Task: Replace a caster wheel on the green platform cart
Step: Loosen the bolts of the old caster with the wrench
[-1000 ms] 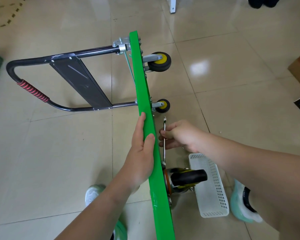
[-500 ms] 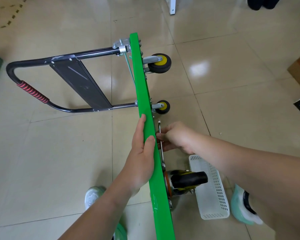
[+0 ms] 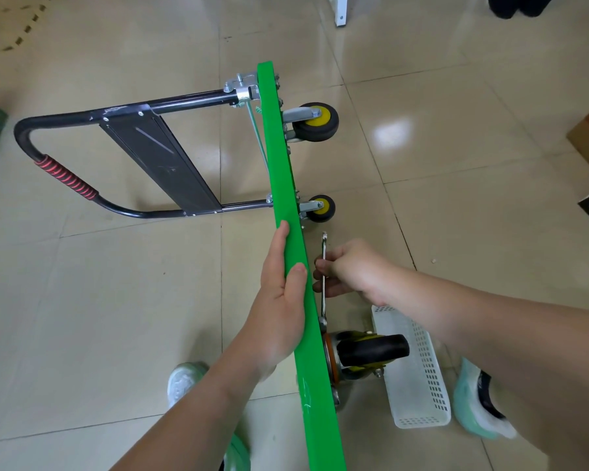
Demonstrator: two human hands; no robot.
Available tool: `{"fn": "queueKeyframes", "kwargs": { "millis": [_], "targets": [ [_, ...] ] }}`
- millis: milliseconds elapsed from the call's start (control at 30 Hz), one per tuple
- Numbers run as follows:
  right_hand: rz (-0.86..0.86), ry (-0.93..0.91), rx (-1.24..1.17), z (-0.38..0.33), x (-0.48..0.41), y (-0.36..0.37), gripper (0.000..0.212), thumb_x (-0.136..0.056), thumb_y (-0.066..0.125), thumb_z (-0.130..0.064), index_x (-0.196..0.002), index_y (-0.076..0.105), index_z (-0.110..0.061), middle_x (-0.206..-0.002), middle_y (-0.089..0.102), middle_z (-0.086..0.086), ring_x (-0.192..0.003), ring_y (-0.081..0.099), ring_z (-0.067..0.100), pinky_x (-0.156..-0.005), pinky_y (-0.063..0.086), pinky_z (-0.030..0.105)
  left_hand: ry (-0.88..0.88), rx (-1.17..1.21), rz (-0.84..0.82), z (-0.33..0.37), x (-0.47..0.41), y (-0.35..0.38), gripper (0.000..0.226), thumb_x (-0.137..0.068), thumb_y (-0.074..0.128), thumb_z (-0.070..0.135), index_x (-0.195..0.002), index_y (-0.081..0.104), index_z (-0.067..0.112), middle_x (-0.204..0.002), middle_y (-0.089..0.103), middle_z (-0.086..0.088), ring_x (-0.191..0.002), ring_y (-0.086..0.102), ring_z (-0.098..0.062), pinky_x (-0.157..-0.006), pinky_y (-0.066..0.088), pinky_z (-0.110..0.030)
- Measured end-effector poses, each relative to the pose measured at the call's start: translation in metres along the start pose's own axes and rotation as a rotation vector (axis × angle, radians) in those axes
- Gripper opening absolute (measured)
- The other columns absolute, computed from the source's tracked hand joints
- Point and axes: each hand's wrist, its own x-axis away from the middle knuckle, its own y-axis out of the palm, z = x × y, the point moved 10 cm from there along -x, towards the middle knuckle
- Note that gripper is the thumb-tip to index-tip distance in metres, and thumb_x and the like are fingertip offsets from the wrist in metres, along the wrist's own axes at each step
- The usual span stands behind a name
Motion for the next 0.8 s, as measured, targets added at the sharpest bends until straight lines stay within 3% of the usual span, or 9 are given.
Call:
{"fn": "queueKeyframes", "kwargs": {
  "millis": [167,367,533,667,733,800],
  "targets": [
    [0.012,-0.012,0.0,-0.001,0.001,0.0,0.018,-0.098,0.061,-0.008,-0.114,0.064,0.001,-0.087,0.07,0.012,-0.061,0.073,0.018,-0.059,0.06,0.03,0.01,-0.01,0.003,-0.001,-0.001,-0.001,0.058,-0.111,0.033,0.03,-0.155,0.011,0.06,-0.167,0.024,0.02,-0.151,0.026,0.003,-0.127,0.021,-0.029],
    [-0.038,-0.078,-0.007,-0.013,0.004,0.004,0.016,-0.096,0.063,-0.005,-0.11,0.069,0.002,-0.082,0.073,0.011,-0.068,0.074,0.024,-0.069,0.063,0.038,-0.003,-0.022,-0.007,0.0,0.0,0.0,0.058,-0.113,0.032,0.024,-0.158,0.011,0.056,-0.167,0.022,0.02,-0.151,0.025,0.005,-0.126,0.019,-0.025],
    [-0.059,-0.157,0.085,-0.021,0.011,0.005,0.016,-0.097,0.064,-0.009,-0.106,0.071,0.002,-0.097,0.075,0.021,-0.076,0.074,0.028,-0.075,0.063,0.04,-0.01,-0.022,0.0,0.0,-0.001,0.001,0.059,-0.113,0.032,0.024,-0.158,0.011,0.055,-0.167,0.022,0.021,-0.15,0.025,0.006,-0.128,0.019,-0.028],
    [0.036,-0.208,0.038,-0.036,0.016,-0.014,0.008,-0.096,0.063,-0.006,-0.091,0.069,-0.005,-0.091,0.072,0.015,-0.073,0.075,0.026,-0.067,0.063,0.034,-0.013,-0.023,-0.001,0.0,-0.001,0.001,0.058,-0.113,0.031,0.026,-0.157,0.011,0.059,-0.166,0.022,0.024,-0.15,0.026,0.005,-0.128,0.021,-0.034],
    [0.073,-0.203,-0.018,-0.041,0.017,-0.026,0.006,-0.097,0.062,-0.005,-0.093,0.067,-0.005,-0.092,0.071,0.014,-0.068,0.074,0.022,-0.061,0.062,0.029,-0.014,-0.024,0.0,0.0,-0.001,0.002,0.058,-0.113,0.03,0.026,-0.157,0.011,0.058,-0.165,0.022,0.026,-0.149,0.025,0.007,-0.128,0.021,-0.033],
    [0.064,-0.152,-0.063,-0.034,0.015,-0.029,0.008,-0.097,0.061,-0.005,-0.101,0.065,0.001,-0.091,0.07,0.015,-0.066,0.074,0.023,-0.062,0.063,0.032,-0.018,-0.02,0.001,0.0,0.0,0.002,0.058,-0.113,0.03,0.026,-0.157,0.011,0.058,-0.165,0.023,0.026,-0.149,0.027,0.006,-0.128,0.022,-0.034]
  ]
}}
